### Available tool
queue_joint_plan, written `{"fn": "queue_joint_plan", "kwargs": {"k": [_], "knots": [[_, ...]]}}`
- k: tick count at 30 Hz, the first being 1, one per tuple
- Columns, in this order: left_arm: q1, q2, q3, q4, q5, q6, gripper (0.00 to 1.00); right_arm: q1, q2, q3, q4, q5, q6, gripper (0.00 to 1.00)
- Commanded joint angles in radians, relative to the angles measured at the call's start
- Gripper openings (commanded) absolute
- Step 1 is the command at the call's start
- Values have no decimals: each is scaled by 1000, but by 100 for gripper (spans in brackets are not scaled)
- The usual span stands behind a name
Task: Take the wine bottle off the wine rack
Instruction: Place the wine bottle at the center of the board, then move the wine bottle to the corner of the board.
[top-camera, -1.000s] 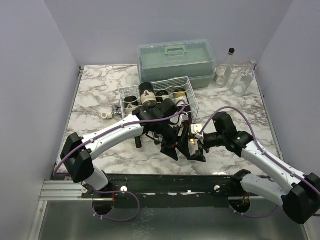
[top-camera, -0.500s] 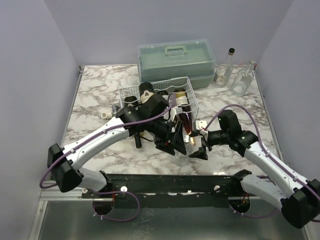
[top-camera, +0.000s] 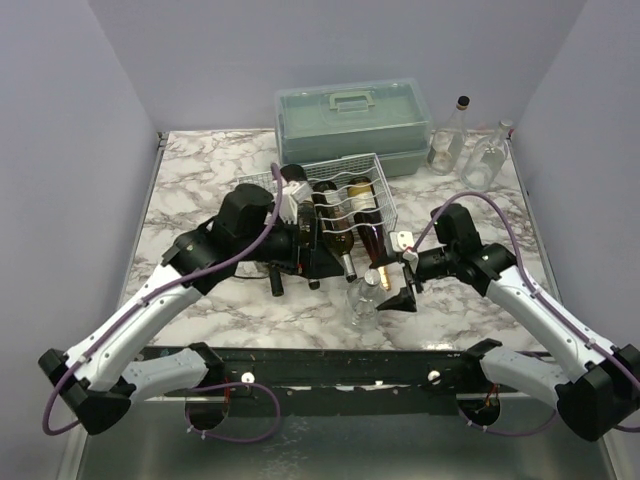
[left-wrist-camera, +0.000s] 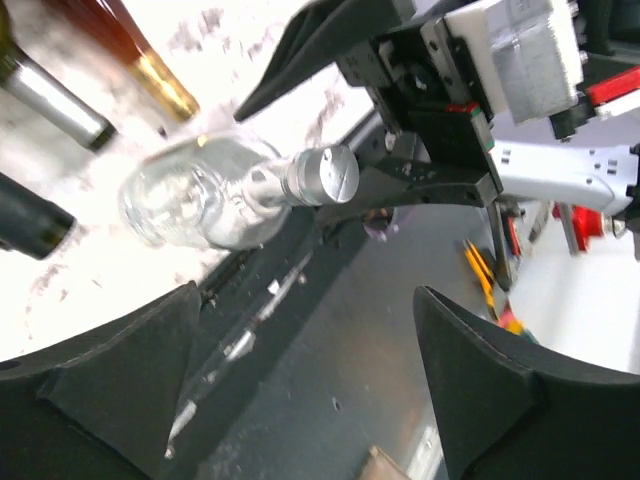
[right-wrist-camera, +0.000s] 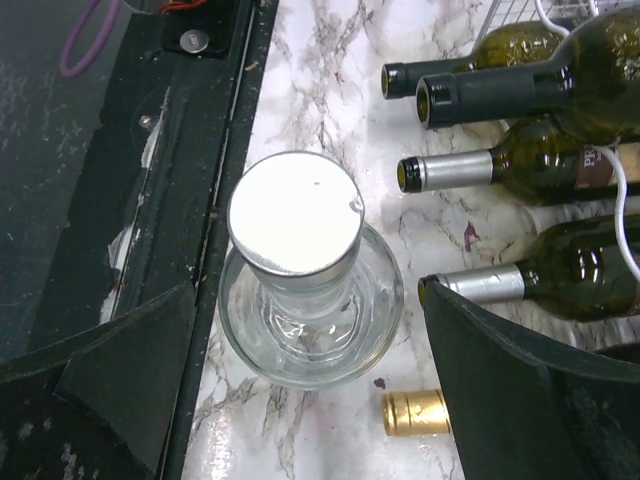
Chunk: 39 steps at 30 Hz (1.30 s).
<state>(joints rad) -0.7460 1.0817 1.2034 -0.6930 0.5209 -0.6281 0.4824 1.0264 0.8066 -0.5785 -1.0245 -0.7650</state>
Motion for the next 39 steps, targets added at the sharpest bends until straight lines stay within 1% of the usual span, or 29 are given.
{"fn": "queue_joint_plan", "kwargs": {"k": [1, 2, 4, 7, 12, 14, 18, 22, 27, 30, 35, 39], "knots": [[18, -122, -46, 126, -166, 87, 96, -3, 42, 63, -48, -92, -48, 99], [20, -149, -62, 144, -189, 100, 99, -2, 51, 73, -42, -97, -41, 99], [24, -204, -110, 195, -205, 130, 99, -2, 69, 95, -40, -103, -37, 99], [35, -271, -171, 229, -236, 207, 99, -1, 83, 112, -48, -115, -45, 97], [43, -350, -217, 231, -324, 361, 99, 7, 102, 113, -63, -133, -78, 93], [43, -372, -242, 233, -379, 414, 99, 17, 110, 115, -60, -127, -82, 92], [43, -411, -293, 239, -426, 480, 99, 29, 130, 133, -84, -119, -112, 87], [43, -464, -367, 273, -462, 518, 99, 34, 151, 157, -98, -126, -136, 81], [44, -559, -480, 347, -563, 541, 99, 38, 177, 182, -120, -173, -157, 73], [44, -611, -532, 378, -578, 559, 99, 43, 189, 192, -134, -184, -168, 68], [44, -650, -553, 371, -608, 567, 99, 48, 193, 182, -156, -201, -198, 63], [44, -649, -554, 367, -610, 578, 99, 51, 187, 172, -173, -206, -217, 56]]}}
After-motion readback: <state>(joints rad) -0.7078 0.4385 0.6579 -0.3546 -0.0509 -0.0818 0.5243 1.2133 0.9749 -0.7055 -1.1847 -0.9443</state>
